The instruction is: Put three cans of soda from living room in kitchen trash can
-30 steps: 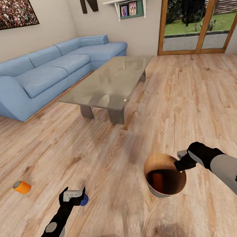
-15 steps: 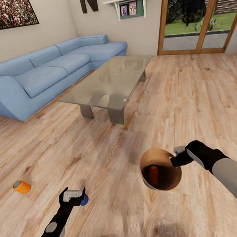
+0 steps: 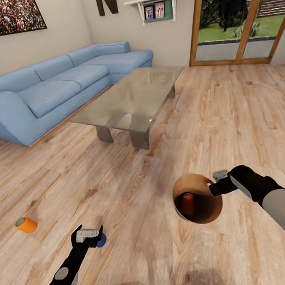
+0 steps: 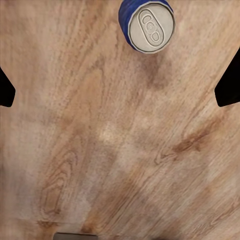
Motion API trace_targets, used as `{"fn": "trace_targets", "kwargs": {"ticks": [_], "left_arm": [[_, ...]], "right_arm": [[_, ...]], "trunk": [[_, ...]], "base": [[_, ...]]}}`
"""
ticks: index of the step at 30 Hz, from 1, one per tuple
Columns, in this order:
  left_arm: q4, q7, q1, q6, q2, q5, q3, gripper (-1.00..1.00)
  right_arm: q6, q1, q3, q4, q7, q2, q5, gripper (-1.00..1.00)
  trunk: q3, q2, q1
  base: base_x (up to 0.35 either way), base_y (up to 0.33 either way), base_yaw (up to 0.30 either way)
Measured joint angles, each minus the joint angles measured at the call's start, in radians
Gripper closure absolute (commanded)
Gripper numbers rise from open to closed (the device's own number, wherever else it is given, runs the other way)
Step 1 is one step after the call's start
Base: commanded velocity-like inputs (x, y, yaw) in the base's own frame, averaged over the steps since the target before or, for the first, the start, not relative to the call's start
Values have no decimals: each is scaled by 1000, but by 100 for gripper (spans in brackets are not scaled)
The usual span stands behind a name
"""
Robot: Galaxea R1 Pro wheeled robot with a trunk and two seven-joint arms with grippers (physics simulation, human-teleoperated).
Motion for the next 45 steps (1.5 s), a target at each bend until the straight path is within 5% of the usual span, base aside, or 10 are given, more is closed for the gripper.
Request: {"fn": "trace_targets", "kwargs": {"ticks": [5,11,14,36,45], "left_arm": [[0,-4,0,0,0,0,0,-100],[0,-7,0,1,0,-1,0,-100],[0,-7,0,1,0,-1,0,-100],[0,-7,0,3,0,-1,2,-100],[8,-1,-1,15,0,-1,4,-100]], "right_arm": [[2,98,-3,-174,15,-34,3,100],[13,122,-3,-209,170,-60,-11,100],[2,123,-3,-211,187,-65,20,100],[6,125,-3,-214,200,-68,14,100],[7,125,-3,-214,201,-67,12,100]], "trunk": [[0,0,0],[0,0,0],[0,0,0],[0,0,0],[-28,-63,34]], "base": [[43,18,0],[208,132,0],[251,172,0],[43,29,0],[0,0,0]]}}
